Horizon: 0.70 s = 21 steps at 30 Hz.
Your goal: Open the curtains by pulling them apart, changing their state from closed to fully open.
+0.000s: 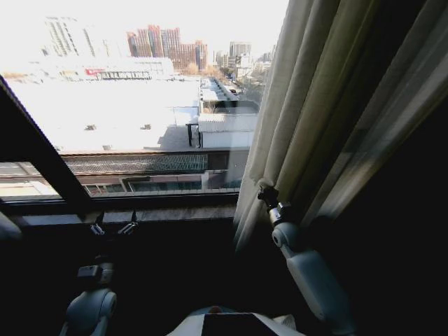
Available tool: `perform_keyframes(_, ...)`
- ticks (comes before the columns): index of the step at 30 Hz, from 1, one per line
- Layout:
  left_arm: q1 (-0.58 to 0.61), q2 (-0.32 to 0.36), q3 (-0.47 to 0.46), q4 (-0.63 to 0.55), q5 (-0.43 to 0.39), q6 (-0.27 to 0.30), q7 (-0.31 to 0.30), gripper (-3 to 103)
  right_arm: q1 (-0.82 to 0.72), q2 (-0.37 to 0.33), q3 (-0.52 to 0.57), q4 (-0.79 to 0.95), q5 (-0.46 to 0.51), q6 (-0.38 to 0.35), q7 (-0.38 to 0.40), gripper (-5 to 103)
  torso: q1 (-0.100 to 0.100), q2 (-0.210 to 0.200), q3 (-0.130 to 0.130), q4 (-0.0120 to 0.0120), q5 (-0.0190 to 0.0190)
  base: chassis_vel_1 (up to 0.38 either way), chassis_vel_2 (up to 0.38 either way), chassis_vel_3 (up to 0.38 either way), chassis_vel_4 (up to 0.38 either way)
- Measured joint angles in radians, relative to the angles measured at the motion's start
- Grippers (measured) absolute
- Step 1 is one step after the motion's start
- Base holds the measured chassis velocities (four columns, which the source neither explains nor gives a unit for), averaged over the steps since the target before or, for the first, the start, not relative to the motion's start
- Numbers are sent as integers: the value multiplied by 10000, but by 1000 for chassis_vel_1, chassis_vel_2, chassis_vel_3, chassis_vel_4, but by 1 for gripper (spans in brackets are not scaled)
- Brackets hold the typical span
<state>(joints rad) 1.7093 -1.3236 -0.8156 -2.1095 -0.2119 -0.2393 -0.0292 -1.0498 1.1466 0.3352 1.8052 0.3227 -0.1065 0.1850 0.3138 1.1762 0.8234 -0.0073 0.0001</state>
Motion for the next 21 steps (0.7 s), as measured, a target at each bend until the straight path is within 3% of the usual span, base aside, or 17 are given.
perform_keyframes(10, 214, -338, -77, -213, 238, -37, 36, 100, -20, -702, 495, 184, 508, -564, 227, 0, 0, 0, 0, -2, -2, 0, 0, 0, 0)
perform_keyframes(21, 440, -362, -131, -475, 299, -86, 50, 100, 931, -955, 1652, -1985, 509, -239, 399, 0, 0, 0, 0, -2, 3, 0, 0, 0, 0)
